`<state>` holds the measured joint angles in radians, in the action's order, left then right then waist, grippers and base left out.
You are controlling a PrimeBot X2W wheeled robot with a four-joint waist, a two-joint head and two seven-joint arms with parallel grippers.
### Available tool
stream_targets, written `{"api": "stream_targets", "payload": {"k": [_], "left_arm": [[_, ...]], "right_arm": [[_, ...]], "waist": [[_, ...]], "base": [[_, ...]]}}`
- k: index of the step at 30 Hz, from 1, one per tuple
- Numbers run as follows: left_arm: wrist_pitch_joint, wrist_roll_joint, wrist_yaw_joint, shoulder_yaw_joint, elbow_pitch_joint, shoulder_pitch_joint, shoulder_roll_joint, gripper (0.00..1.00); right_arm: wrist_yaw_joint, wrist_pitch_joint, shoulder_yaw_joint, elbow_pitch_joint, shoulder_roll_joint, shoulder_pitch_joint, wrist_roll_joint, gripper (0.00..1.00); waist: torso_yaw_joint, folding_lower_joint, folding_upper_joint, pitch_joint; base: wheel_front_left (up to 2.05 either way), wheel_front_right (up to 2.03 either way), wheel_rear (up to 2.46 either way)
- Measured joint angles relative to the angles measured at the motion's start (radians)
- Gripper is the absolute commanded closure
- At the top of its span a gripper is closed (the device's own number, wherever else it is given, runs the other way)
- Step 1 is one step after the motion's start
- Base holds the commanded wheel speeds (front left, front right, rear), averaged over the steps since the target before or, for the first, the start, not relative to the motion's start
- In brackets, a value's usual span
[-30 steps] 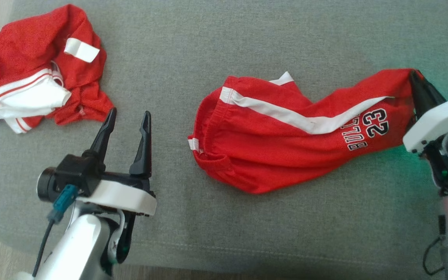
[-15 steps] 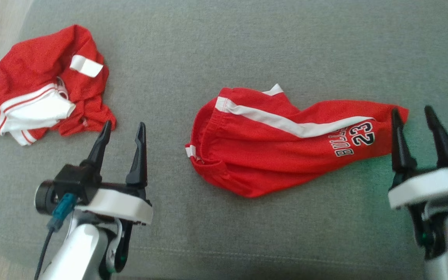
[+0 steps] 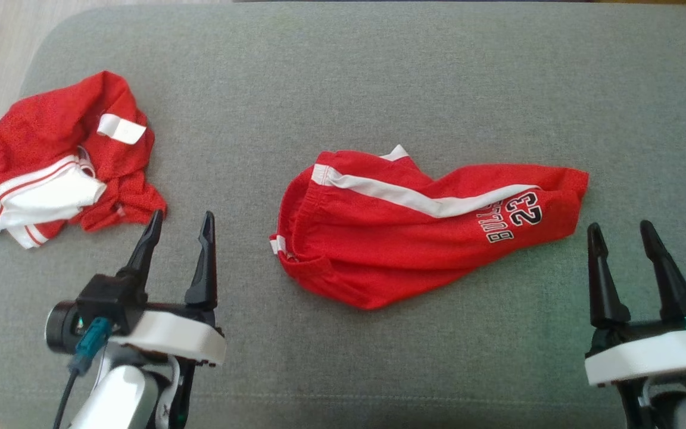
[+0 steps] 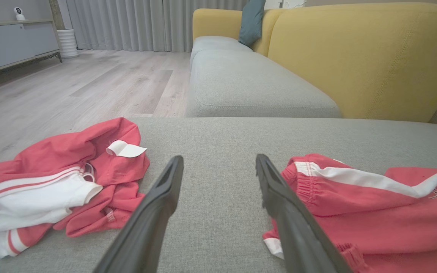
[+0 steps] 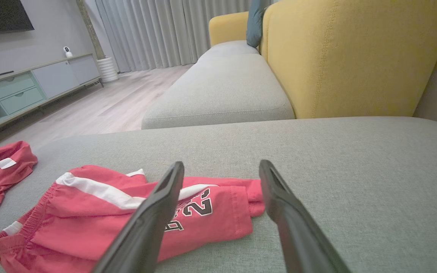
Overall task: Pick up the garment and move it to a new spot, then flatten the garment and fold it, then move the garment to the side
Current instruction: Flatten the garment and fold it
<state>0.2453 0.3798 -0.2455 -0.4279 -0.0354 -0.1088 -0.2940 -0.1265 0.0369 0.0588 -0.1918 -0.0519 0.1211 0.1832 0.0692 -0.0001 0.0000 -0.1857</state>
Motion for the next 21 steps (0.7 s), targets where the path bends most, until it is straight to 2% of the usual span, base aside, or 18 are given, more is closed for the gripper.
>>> {"api": "stream_targets", "payload": {"k": [13, 18, 21], "left_arm": [[-0.008, 0.0, -0.011, -0.002, 0.019, 0.002, -0.01, 0.0], [-0.008, 0.0, -0.011, -0.003, 0.032, 0.0, -0.01, 0.0], [-0.007, 0.0, -0.011, -0.005, 0.032, -0.006, -0.01, 0.0]], "right_arm": [[0.0, 0.014, 0.001, -0.005, 0.007, -0.007, 0.0, 0.0], [0.0, 0.075, 0.002, 0.057, -0.002, -0.036, 0.019, 0.0], [0.0, 0.134, 0.005, 0.115, -0.045, -0.09, 0.059, 0.0]], "waist": [[0.001, 0.0, 0.0, -0.006], [0.002, 0.0, 0.0, -0.028], [0.006, 0.0, 0.0, -0.05]], "base": [[0.0, 0.0, 0.0], [0.0, 0.0, 0.0], [0.0, 0.0, 0.0]]}}
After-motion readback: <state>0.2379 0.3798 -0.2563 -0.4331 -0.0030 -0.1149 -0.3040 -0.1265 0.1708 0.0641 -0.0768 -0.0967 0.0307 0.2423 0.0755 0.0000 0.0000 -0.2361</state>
